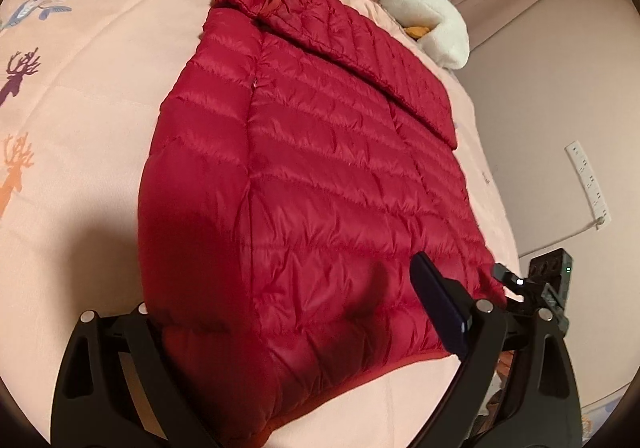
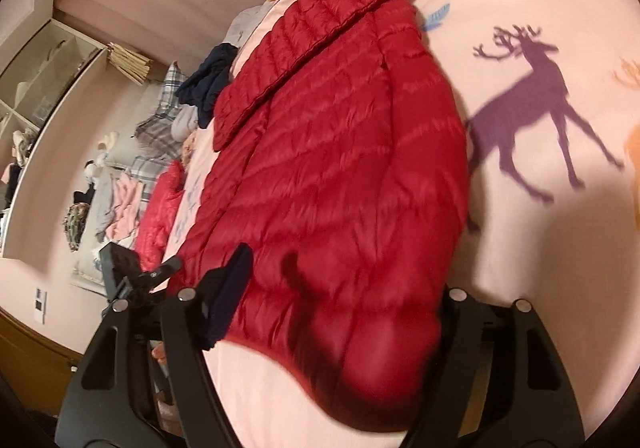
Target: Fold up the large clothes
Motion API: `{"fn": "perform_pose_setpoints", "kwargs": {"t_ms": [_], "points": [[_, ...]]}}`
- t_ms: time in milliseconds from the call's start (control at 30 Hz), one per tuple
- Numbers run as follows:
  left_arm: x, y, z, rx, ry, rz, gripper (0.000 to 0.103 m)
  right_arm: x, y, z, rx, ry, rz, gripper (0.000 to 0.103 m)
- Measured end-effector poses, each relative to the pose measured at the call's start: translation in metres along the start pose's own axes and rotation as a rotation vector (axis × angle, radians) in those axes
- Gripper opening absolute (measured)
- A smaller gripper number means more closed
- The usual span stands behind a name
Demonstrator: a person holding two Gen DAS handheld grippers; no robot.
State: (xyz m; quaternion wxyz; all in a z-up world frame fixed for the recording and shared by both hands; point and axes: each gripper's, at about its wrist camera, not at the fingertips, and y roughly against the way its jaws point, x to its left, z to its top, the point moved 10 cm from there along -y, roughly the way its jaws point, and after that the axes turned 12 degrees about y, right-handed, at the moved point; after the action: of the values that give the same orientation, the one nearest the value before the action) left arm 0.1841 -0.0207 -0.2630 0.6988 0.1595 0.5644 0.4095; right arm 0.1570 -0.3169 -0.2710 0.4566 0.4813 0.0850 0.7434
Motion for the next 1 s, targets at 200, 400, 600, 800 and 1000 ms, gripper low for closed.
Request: {"fn": "perform_pose_setpoints", "kwargs": {"t_ms": [200, 400, 600, 800, 1000], "points": [[0.0, 0.005, -0.015, -0.005, -0.039, 0.041, 0.095, 0.006, -0.001, -0.008, 0.007, 0.028, -0.021, 0.074], [0.0, 0.001, -0.011, -0.034, -0.024, 0.06, 0.094, 0.007, -0.012, -0.002, -0.022, 0.03, -0.022, 0.073], [-0.005, -0.007, -0.005, -0.04, -0.022, 0.057, 0.081, 0.009, -0.02, 0.0, -0.044, 0.041, -0.051, 0.06], [0.0, -0.003, -0.005, -0.055, -0.01, 0.089, 0.059, 0.002, -0.017, -0.003, -0.069, 0.013, -0.06, 0.04], [0.001, -0.001, -0.006, -0.069, -0.005, 0.102, 0.035, 0.003, -0.018, -0.006, -0.095, 0.01, -0.077, 0.028]]}}
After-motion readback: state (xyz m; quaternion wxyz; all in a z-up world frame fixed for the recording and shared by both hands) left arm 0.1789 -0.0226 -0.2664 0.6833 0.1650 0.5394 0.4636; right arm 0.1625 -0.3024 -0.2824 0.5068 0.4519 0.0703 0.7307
